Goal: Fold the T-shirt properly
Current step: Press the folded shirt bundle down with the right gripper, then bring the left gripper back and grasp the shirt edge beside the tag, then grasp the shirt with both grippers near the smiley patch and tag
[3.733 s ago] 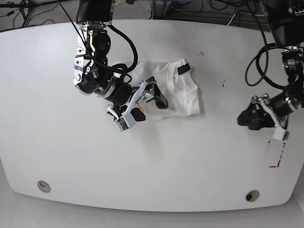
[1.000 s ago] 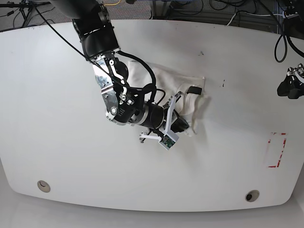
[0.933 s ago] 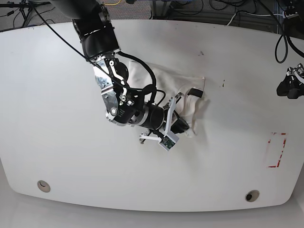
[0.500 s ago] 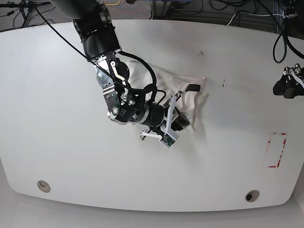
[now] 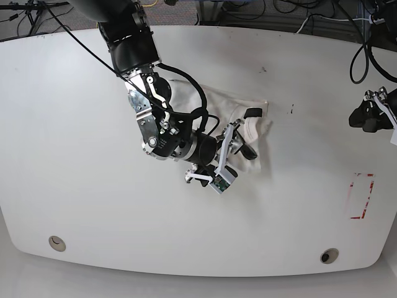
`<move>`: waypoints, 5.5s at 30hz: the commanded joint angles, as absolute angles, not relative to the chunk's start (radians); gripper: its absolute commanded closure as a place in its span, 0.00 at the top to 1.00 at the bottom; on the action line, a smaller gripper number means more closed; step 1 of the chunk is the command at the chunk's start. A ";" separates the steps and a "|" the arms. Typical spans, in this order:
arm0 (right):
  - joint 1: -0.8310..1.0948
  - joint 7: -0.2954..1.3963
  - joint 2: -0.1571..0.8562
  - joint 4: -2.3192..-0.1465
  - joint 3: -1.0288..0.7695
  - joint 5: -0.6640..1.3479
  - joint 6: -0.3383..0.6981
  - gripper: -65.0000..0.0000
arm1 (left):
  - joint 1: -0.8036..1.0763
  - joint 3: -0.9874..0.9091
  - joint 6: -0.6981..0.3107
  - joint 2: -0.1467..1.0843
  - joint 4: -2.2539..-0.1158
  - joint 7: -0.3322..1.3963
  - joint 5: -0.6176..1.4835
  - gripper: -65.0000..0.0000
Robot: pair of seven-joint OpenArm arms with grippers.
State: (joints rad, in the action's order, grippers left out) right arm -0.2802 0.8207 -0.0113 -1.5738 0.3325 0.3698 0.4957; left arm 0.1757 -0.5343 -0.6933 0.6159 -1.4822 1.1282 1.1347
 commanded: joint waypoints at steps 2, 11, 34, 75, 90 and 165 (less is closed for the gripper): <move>-0.305 0.740 -0.021 -1.589 0.305 0.392 0.467 0.85 | 0.166 -0.515 -0.698 0.641 -1.501 1.106 1.155 0.50; -0.257 0.740 0.004 -1.713 0.286 0.401 0.456 0.94 | 0.166 -0.390 -0.698 0.605 -1.583 1.064 1.106 0.50; -0.101 0.688 0.171 -1.761 0.225 0.394 0.452 0.76 | 0.022 -0.134 -0.698 0.151 -1.816 1.063 0.352 0.50; -0.119 0.687 0.176 -1.713 0.173 0.404 0.461 0.75 | 0.062 -0.091 -0.698 0.070 -1.730 0.995 0.338 0.51; -0.119 0.687 0.173 -1.707 0.171 0.404 0.527 0.75 | 0.022 -0.091 -0.698 0.073 -1.629 0.989 0.338 0.42; -0.105 0.688 0.170 -1.756 0.171 0.404 0.527 0.75 | 0.061 -0.203 -0.698 0.157 -1.883 1.191 0.344 0.51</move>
State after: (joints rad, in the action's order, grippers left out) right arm -0.0921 0.7105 0.1688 -1.7222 0.1745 0.3885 0.5213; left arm 0.0830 -0.1768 -0.6975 0.1390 -1.8439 1.2049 0.3393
